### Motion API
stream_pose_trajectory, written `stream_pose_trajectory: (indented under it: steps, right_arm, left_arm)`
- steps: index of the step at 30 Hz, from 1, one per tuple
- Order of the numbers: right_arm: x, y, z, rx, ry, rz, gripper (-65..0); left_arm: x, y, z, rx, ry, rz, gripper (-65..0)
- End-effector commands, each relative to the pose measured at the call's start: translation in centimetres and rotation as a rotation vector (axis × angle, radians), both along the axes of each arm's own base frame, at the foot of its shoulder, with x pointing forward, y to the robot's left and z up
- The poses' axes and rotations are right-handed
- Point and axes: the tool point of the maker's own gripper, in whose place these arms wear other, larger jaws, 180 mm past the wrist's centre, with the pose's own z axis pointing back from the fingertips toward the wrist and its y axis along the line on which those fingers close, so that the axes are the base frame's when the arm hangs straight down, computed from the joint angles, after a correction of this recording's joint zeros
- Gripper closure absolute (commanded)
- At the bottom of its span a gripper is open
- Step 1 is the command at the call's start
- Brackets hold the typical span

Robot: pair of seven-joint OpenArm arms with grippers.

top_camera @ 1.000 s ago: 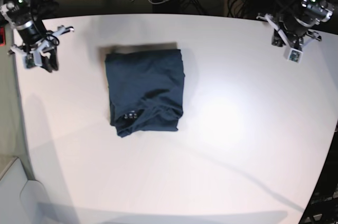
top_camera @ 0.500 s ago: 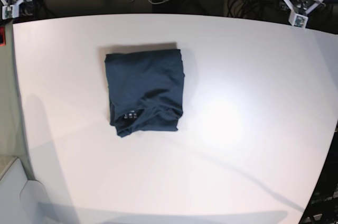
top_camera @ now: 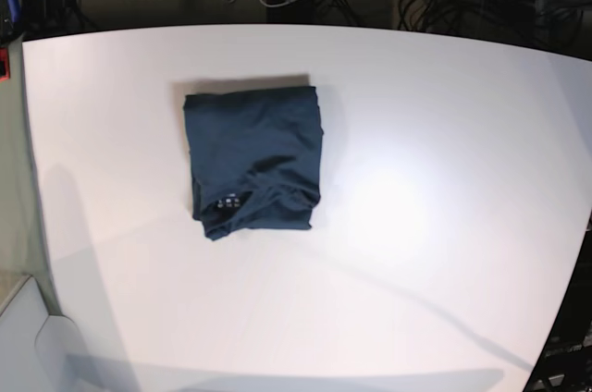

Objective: Layout the t-shirt on the table in an organized manner, then fold the t-shirt properly

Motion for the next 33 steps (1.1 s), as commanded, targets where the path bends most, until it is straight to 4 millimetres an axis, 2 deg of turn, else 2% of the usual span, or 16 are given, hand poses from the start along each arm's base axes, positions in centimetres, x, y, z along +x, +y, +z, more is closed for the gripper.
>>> stream_pose_trajectory:
  steps: [1, 3, 6, 9, 12, 15, 19, 20, 22, 25, 27, 30, 33]
  right_arm:
    - [0.2, -0.3, -0.3, 0.004, -0.008, 0.007, 0.0]
    - [-0.3, 1.8, -2.7, 0.065, 0.025, 0.013, 0.0]
    - [-0.5, 5.1, -5.2, 0.156, 0.033, 0.010, 0.0]
    - [-0.6, 8.5, -6.8, 0.244, 0.022, 0.012, 0.0]
    - [-0.6, 12.0, -7.9, 0.320, 0.023, 0.043, 0.0]
    - [-0.9, 12.7, -9.9, 0.229, 0.075, 0.055, 0.0]
    - [-0.9, 13.8, -11.8, 0.085, 0.130, 0.039, 0.0]
    - [-1.1, 13.7, -12.0, 0.029, 0.139, 0.033, 0.0]
    - [-0.9, 13.0, -12.0, -0.082, 0.135, 0.032, 0.0]
    - [-1.0, 11.8, -11.9, -0.187, 0.148, 0.029, 0.0]
    - [-1.2, 11.0, -11.8, -0.224, 0.156, 0.029, 0.0]
    - [-0.9, 10.8, -11.7, -0.233, 0.152, 0.031, 0.0]
    - [-0.3, 10.7, -11.7, -0.233, 0.143, 0.032, 0.0]
  left_arm:
    - [0.3, 0.0, -0.6, -0.017, -0.015, 0.025, -0.1]
    - [0.8, -0.6, -2.4, -0.046, -0.014, 0.060, 0.0]
    - [0.6, -0.8, -4.9, -0.072, 0.029, 0.087, 0.0]
    - [0.8, -1.0, -6.9, -0.109, 0.078, 0.134, 0.0]
    - [2.3, -1.2, -8.1, -0.143, 0.086, 0.198, 0.0]
    - [4.0, -0.3, -9.3, -0.069, 0.053, 0.268, 0.0]
    - [5.7, 1.9, -10.1, 0.120, 0.007, 0.196, 0.0]
    - [6.3, 2.2, -10.3, 0.163, 0.003, 0.188, 0.0]
    - [7.2, 1.5, -10.6, 0.217, -0.007, 0.164, 0.0]
    - [7.3, 2.2, -10.8, 0.315, 0.014, 0.152, 0.0]
    - [8.6, 1.7, -10.8, 0.347, 0.003, 0.146, 0.0]
    - [7.9, 1.3, -11.1, 0.372, 0.026, 0.151, 0.0]
    - [8.9, 1.3, -11.1, 0.382, 0.025, 0.158, 0.0]
